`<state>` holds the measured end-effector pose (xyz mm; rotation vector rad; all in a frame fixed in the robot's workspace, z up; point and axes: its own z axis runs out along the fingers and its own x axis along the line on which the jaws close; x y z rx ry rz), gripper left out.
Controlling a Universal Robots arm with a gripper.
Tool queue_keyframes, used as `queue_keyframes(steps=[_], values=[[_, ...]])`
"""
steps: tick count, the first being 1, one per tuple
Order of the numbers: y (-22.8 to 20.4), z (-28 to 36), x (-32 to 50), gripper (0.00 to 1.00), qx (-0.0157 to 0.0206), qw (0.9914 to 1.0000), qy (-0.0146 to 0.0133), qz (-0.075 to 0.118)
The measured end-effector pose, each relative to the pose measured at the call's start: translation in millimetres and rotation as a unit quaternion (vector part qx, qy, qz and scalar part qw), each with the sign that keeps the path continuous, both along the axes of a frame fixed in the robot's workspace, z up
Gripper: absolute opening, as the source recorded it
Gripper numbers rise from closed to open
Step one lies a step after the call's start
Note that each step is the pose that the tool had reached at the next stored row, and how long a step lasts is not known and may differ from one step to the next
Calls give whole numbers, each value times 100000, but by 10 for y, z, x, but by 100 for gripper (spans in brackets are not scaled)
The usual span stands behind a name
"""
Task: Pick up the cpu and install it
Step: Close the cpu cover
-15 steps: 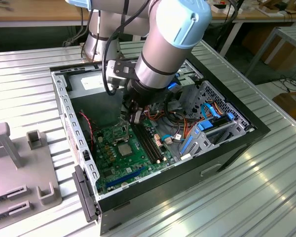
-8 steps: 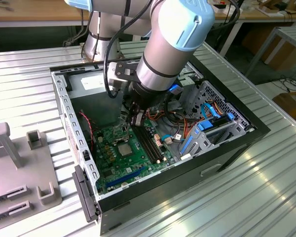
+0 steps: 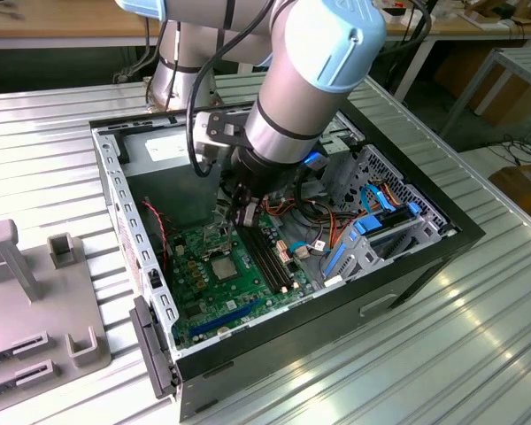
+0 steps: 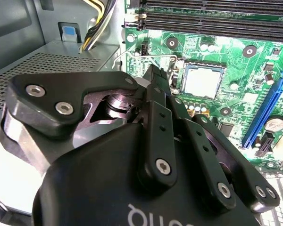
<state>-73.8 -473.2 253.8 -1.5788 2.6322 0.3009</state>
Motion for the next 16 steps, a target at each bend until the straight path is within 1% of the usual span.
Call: queue_keyframes(steps=[6,16], values=[[-18,0,0,11,-2,100000,0,-2],[-61,0,0,11,-3,100000,1,-3]])
